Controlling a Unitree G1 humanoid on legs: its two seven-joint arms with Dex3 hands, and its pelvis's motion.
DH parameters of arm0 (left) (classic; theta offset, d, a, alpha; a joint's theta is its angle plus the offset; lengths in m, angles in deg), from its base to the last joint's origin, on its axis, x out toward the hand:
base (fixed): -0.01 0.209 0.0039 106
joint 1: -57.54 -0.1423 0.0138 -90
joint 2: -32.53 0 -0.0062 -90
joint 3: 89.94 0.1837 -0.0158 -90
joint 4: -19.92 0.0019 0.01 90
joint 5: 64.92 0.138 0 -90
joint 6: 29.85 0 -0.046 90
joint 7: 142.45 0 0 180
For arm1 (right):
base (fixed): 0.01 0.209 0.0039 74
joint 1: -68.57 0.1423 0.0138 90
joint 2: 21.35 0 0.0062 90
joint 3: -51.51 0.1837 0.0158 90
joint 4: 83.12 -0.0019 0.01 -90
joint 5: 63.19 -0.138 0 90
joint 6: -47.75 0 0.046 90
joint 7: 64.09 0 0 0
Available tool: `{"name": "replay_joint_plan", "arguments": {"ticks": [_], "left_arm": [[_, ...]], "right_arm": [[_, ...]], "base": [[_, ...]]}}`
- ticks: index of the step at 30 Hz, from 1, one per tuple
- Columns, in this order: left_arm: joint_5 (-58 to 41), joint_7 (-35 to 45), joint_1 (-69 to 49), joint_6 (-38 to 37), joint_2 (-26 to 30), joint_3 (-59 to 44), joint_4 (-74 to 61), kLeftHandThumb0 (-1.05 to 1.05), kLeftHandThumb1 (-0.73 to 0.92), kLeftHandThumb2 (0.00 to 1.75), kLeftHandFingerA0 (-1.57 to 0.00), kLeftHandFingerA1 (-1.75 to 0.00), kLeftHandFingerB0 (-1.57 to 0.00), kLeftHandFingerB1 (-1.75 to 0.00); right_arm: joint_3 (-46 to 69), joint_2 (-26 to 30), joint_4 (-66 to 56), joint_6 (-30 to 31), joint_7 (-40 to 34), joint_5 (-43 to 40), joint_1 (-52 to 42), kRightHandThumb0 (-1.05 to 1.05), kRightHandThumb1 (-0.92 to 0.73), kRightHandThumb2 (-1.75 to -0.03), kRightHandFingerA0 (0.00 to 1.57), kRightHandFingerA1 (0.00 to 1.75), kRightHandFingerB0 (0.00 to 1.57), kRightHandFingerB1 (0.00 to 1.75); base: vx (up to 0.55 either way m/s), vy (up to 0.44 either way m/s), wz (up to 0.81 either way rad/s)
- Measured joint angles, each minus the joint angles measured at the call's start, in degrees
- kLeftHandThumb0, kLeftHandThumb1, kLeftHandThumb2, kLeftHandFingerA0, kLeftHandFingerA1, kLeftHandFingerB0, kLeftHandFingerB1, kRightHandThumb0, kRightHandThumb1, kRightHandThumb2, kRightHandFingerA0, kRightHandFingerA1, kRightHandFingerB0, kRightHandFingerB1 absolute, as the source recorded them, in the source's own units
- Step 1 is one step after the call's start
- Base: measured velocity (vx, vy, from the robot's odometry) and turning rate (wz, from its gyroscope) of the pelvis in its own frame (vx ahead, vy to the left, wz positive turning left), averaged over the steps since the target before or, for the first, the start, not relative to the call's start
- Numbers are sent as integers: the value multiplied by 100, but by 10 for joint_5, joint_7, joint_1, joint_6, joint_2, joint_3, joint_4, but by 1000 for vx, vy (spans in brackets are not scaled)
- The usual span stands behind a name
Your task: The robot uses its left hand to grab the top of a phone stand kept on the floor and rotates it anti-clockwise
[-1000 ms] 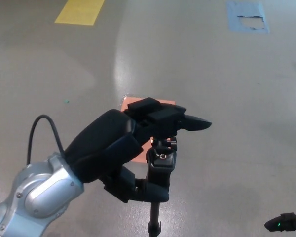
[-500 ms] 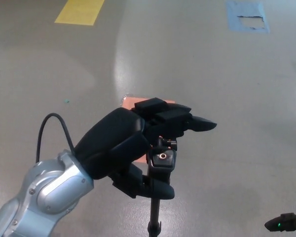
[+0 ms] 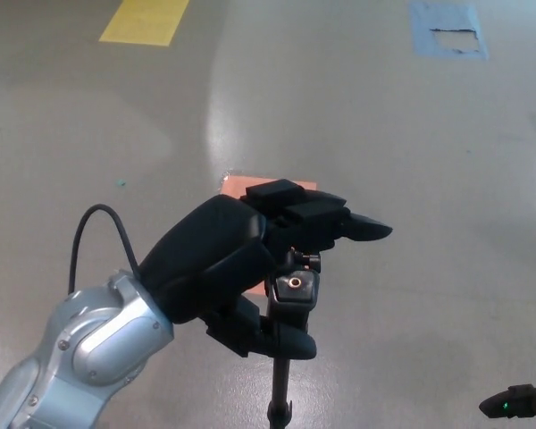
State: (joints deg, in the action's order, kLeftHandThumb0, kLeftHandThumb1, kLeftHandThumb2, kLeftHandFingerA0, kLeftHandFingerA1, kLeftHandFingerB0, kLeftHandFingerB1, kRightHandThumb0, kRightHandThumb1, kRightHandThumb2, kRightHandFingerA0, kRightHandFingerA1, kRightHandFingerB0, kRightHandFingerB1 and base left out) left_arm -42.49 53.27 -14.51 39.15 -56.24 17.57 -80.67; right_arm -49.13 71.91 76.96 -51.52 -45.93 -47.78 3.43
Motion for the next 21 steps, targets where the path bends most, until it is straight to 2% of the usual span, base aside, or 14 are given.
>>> {"name": "replay_joint_plan", "arguments": {"ticks": [2, 3, 5, 6, 9, 10, 13, 14, 17, 18, 19, 20, 21], "left_arm": [[0, 0, 1, 0, 0, 0, 3, -51, 40, 53, -34, -32, -38, -36], [0, 0, 1, 0, 0, 0, 4, -57, 36, 65, -31, -38, -35, -42], [1, 0, 1, 0, 0, 0, 7, -57, 36, 65, -31, -38, -35, -42], [1, 0, 1, 0, 0, 0, 7, -51, 40, 53, -35, -32, -39, -36], [1, -1, 2, 0, 0, 0, 15, -51, 40, 54, -36, -33, -40, -36], [1, -1, 3, 0, 0, 0, 20, -57, 35, 62, -36, -38, -37, -40], [3, -3, 5, 0, 0, -1, 30, -51, 40, 54, -38, -33, -41, -36], [4, -4, 6, 0, 0, -1, 35, -51, 40, 53, -39, -33, -42, -36], [9, -9, 10, -1, 1, -1, 51, -57, 35, 63, -37, -39, -39, -41], [11, -11, 11, -2, 1, -1, 57, -56, 35, 64, -37, -40, -40, -41], [12, -12, 13, -3, 1, -2, 61, -56, 35, 64, -37, -40, -40, -41], [13, -12, 14, -4, 1, -2, 64, -50, 40, 54, -40, -33, -44, -36], [15, -14, 16, -6, 1, -2, 69, -50, 40, 53, -41, -34, -45, -36]], "right_arm": [[0, 0, 0, 0, 0, 0, 0, -52, -77, -65, 56, 41, 27, 31], [0, 0, 0, 0, 0, 0, 0, -51, -78, -65, 56, 41, 26, 31], [0, 0, -1, 0, 0, 0, 0, -51, -78, -65, 56, 41, 26, 31], [0, 0, -1, 0, 0, 0, 0, -50, -77, -64, 56, 41, 28, 31], [-1, 0, -1, 1, 0, 1, 1, -51, -78, -64, 55, 40, 30, 32], [-1, 0, -1, 1, 0, 1, 2, -57, -66, -88, 48, 53, 25, 43], [-1, 0, -2, 2, 0, 1, 2, -57, -66, -88, 48, 52, 24, 43], [-1, 0, -2, 2, 0, 1, 2, -52, -77, -65, 55, 41, 25, 30], [-1, 0, -3, 2, 0, 1, 2, -52, -78, -65, 56, 41, 26, 30], [-1, 0, -3, 3, 0, 2, 2, -58, -66, -88, 48, 53, 23, 43], [-1, 0, -3, 3, 0, 2, 2, -58, -66, -88, 48, 53, 23, 43], [-2, 0, -3, 3, 0, 2, 2, -51, -78, -63, 53, 40, 27, 31], [-2, 0, -3, 3, 1, 2, 2, -51, -78, -63, 53, 40, 27, 31]], "base": [[0, 0, 0], [0, 0, 0], [0, 0, 0], [0, 0, 0], [0, 0, 0], [0, 0, 0], [0, 0, 0], [0, 0, 0], [0, 0, 0], [0, 0, 0], [0, 0, 0], [0, 0, 0], [0, 0, 0]]}}
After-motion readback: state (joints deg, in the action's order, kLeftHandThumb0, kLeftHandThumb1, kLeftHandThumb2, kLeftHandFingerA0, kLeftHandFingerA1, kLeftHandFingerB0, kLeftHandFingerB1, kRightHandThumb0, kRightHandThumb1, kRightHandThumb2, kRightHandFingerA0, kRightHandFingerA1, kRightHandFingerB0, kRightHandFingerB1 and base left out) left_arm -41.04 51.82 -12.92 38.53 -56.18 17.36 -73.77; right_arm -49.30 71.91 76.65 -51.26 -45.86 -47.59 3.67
